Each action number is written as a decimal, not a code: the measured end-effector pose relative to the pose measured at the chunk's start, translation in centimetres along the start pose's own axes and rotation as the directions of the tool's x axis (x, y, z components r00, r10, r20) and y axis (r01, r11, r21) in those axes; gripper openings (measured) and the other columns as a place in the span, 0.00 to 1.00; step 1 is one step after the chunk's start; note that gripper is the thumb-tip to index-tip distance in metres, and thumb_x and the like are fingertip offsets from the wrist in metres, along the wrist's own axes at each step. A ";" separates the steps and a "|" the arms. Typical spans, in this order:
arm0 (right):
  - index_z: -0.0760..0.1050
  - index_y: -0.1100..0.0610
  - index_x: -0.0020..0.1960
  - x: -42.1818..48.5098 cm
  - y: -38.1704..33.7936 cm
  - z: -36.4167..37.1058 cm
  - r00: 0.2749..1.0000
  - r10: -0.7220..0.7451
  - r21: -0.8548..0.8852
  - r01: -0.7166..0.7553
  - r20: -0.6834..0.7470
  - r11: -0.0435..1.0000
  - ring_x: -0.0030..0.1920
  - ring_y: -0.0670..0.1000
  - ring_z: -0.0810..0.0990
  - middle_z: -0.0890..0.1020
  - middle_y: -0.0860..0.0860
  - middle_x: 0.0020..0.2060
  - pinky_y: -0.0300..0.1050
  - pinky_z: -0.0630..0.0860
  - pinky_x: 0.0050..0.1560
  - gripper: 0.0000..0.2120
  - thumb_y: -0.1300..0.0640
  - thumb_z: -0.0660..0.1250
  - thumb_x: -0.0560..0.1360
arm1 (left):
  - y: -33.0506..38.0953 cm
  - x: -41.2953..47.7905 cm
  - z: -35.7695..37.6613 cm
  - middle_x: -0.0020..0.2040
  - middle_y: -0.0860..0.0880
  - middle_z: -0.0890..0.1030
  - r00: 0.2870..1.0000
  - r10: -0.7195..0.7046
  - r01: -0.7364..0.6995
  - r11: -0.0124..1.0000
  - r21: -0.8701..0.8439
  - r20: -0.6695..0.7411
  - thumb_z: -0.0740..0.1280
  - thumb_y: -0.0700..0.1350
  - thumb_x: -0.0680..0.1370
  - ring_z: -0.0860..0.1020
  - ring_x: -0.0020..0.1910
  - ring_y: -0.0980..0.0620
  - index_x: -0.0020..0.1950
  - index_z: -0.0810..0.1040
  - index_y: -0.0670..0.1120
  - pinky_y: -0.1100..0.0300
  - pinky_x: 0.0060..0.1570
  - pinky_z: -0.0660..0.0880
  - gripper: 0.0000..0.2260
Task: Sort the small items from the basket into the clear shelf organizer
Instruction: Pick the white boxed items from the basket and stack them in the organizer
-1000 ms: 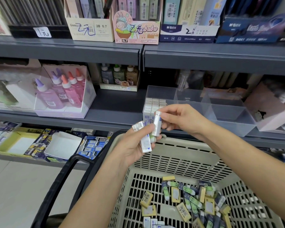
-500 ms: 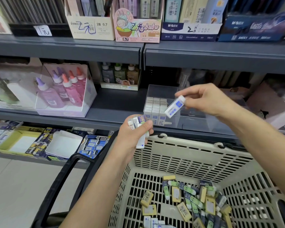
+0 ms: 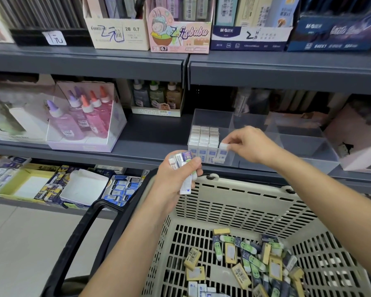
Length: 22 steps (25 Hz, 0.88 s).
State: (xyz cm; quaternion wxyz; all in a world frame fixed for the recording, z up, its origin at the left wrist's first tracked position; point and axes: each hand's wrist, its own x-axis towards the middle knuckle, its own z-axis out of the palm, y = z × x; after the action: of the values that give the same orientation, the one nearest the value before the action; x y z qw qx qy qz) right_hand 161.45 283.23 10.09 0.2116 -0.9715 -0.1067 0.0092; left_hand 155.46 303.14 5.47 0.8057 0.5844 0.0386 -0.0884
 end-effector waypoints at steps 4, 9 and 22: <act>0.80 0.54 0.56 0.4 -0.1 0.5 0.998 -0.027 -0.091 0.032 0.061 0.995 0.58 0.50 0.77 0.80 0.48 0.58 0.42 0.70 0.56 0.13 0.60 0.58 0.78 | 0.1 -0.2 0.1 0.39 0.48 0.82 1.000 -0.007 0.007 1.000 0.000 0.004 0.72 0.45 0.70 0.82 0.39 0.52 0.57 0.73 0.44 0.64 0.28 0.74 0.17; 0.79 0.52 0.58 -1.1 -1.2 0.0 0.996 -0.062 -0.084 0.056 -0.067 0.995 0.48 0.44 0.78 0.82 0.46 0.52 0.42 0.73 0.54 0.12 0.57 0.61 0.77 | 0.1 -0.5 0.5 0.38 0.48 0.82 0.999 -0.020 0.022 0.999 -0.037 0.044 0.71 0.52 0.65 0.81 0.39 0.51 0.55 0.74 0.44 0.65 0.28 0.73 0.22; 0.66 0.42 0.49 -6.7 -5.5 3.4 0.998 -0.056 0.345 0.053 -0.002 0.937 0.31 0.38 0.72 0.72 0.42 0.36 0.35 0.69 0.33 0.25 0.38 0.73 0.59 | -0.3 -1.0 1.5 0.38 0.45 0.83 0.977 -0.144 0.170 0.972 -0.161 0.158 0.65 0.58 0.68 0.81 0.33 0.51 0.54 0.74 0.43 0.59 0.30 0.78 0.22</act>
State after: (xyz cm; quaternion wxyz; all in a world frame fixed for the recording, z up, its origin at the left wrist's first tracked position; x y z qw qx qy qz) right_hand 153.61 288.08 9.08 0.3781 -0.9161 -0.1312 0.0255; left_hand 154.36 301.76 5.77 0.8447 0.4990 0.0336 -0.1905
